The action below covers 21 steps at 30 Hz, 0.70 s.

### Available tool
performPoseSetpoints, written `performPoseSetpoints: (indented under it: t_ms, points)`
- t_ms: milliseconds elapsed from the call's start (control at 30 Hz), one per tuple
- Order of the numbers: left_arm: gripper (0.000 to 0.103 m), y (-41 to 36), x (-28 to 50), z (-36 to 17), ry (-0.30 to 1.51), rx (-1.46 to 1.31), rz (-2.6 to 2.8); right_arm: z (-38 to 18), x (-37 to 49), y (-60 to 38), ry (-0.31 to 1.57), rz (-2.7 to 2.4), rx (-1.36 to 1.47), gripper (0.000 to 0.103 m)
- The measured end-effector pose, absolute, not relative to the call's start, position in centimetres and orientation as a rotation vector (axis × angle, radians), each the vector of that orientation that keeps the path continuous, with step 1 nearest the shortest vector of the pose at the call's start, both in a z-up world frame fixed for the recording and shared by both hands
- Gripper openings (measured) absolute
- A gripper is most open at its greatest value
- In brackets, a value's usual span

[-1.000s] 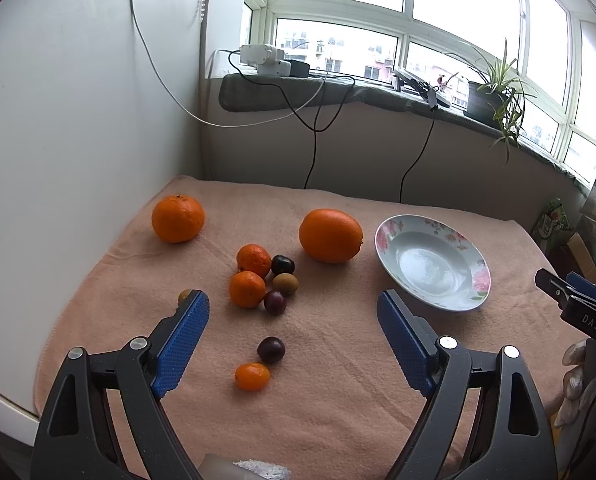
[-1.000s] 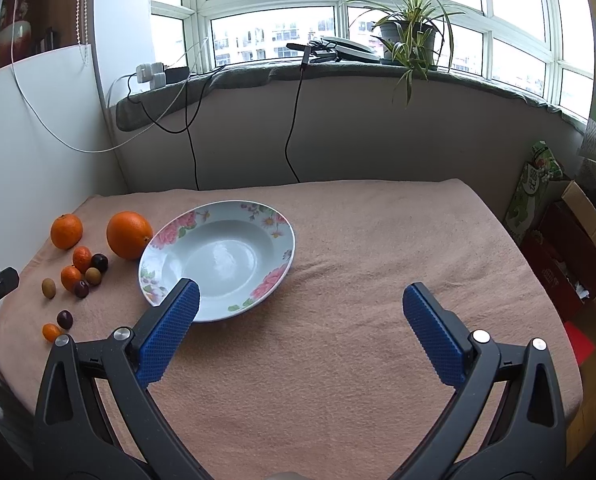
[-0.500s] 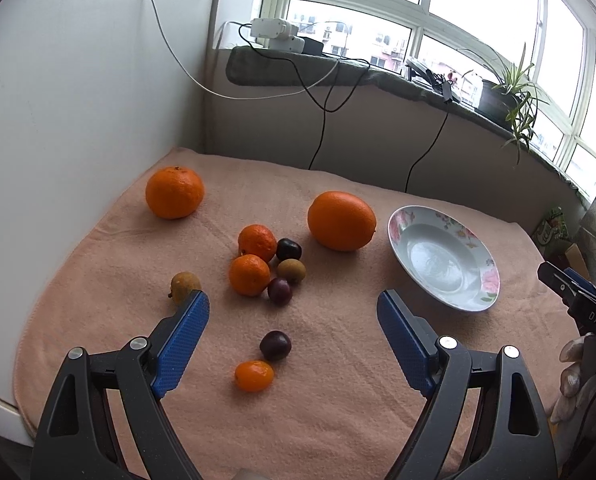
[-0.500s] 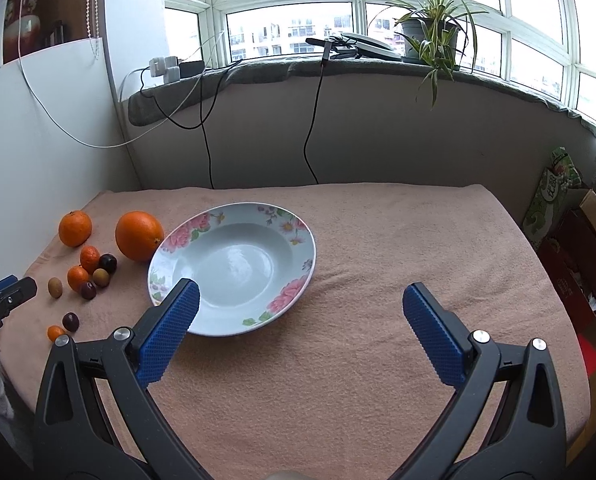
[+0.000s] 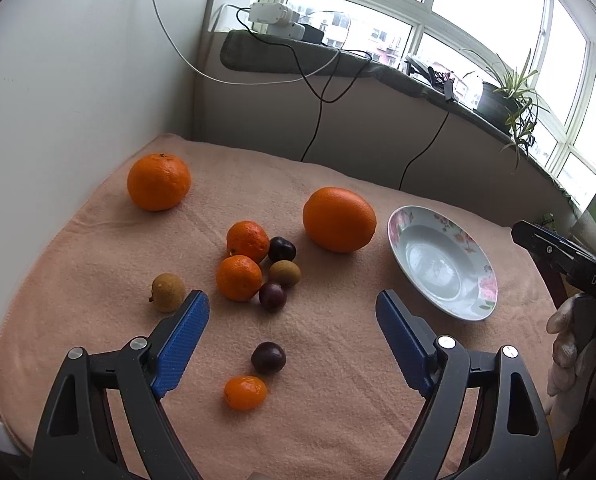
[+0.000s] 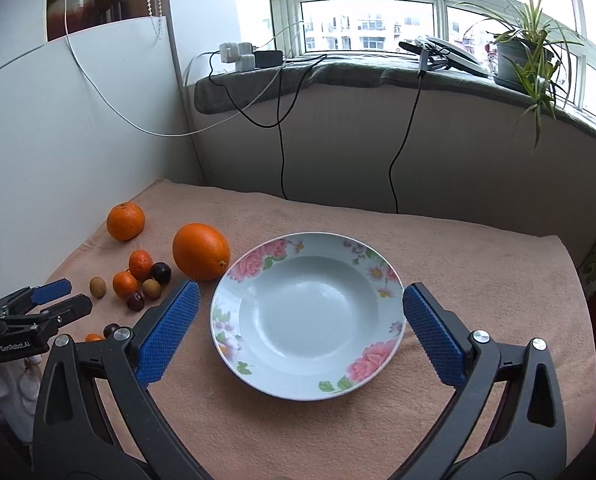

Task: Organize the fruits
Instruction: 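Move the right tool to the large orange and close around it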

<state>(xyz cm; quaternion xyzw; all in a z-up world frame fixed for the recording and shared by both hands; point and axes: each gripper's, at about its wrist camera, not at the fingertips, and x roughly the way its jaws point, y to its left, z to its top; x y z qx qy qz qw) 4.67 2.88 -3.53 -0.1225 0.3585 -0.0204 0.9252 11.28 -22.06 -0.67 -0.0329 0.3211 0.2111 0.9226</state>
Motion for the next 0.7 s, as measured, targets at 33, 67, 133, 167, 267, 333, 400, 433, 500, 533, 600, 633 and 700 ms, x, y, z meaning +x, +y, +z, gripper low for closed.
performPoseSetpoints:
  t_ms: [33,67,133,167,267,333,400,433,500,533,600,633,700]
  points:
    - [0.085,2.8,4.9,-3.6,0.738,-0.255,-0.051,-0.6,11.7,-21.4,0.670,0.464,-0.075,0.103]
    - [0.085,2.6,5.2,-3.7,0.741,-0.261,-0.062,-0.6,12.3,-20.8,0.682,0.492,-0.084,0.103]
    - [0.085,2.4,5.7,-3.8,0.747,-0.272,-0.085,-0.6,13.4,-19.7,0.712,0.544,-0.092,0.103]
    - [0.085,2.2,6.0,-3.8,0.750,-0.278,-0.094,-0.7,13.9,-19.1,0.733,0.577,-0.090,0.103]
    - [0.085,1.9,6.9,-3.9,0.757,-0.297,-0.119,-0.9,15.4,-17.3,0.780,0.663,-0.099,0.103]
    - [0.085,1.6,7.6,-4.0,0.762,-0.307,-0.135,-1.1,16.2,-15.9,0.799,0.702,-0.119,0.103]
    - [0.085,1.4,8.2,-4.2,0.768,-0.310,-0.149,-1.5,17.0,-14.6,0.824,0.723,-0.138,0.103]
    - [0.085,1.2,8.5,-4.2,0.771,-0.309,-0.155,-1.7,17.5,-14.0,0.840,0.739,-0.143,0.103]
    - [0.085,1.1,9.2,-4.4,0.776,-0.311,-0.164,-2.1,18.3,-13.0,0.874,0.767,-0.148,0.103]
    - [0.085,1.0,9.6,-4.4,0.780,-0.315,-0.168,-2.2,18.7,-12.4,0.891,0.780,-0.153,0.103]
    - [0.085,1.0,10.4,-4.6,0.791,-0.329,-0.176,-2.5,19.4,-11.4,0.914,0.805,-0.164,0.103]
    - [0.085,0.9,10.8,-4.7,0.794,-0.337,-0.182,-2.6,19.7,-10.8,0.919,0.816,-0.173,0.103]
    - [0.085,0.9,11.5,-4.8,0.798,-0.338,-0.188,-3.0,20.3,-9.9,0.930,0.833,-0.199,0.103]
